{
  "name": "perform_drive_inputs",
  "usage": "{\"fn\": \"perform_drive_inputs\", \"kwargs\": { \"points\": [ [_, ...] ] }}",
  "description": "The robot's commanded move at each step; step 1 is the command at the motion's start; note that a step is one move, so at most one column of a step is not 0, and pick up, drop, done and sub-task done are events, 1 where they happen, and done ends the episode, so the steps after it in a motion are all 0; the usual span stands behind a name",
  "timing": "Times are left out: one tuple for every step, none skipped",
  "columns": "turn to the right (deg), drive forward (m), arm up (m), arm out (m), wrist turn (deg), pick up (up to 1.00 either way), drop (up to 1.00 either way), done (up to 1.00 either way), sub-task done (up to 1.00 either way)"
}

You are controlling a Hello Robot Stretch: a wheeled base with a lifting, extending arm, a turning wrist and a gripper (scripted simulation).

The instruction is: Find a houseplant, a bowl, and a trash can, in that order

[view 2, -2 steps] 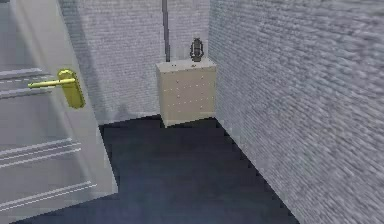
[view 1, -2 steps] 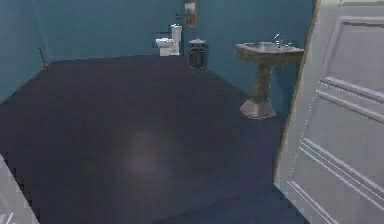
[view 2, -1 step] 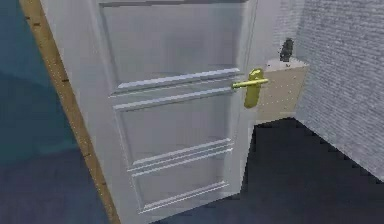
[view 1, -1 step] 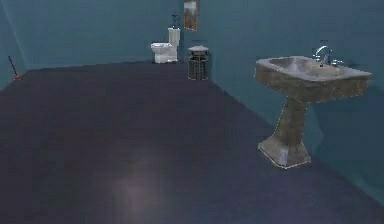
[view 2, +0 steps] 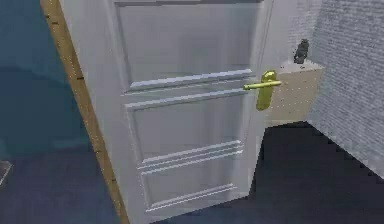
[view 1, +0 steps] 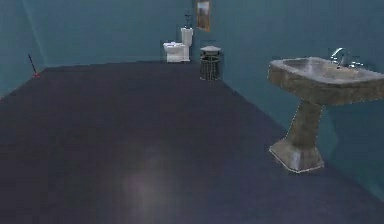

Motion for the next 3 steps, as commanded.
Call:
{"fn": "perform_drive_inputs", "kwargs": {
  "points": [
    [0.0, 1.0, 0.0, 0.0, 0.0, 0.0, 0.0, 0.0, 0.0],
    [0.0, 1.0, 0.0, 0.0, 0.0, 0.0, 0.0, 0.0, 0.0],
    [0.0, 1.0, 0.0, 0.0, 0.0, 0.0, 0.0, 0.0, 0.0]
  ]
}}
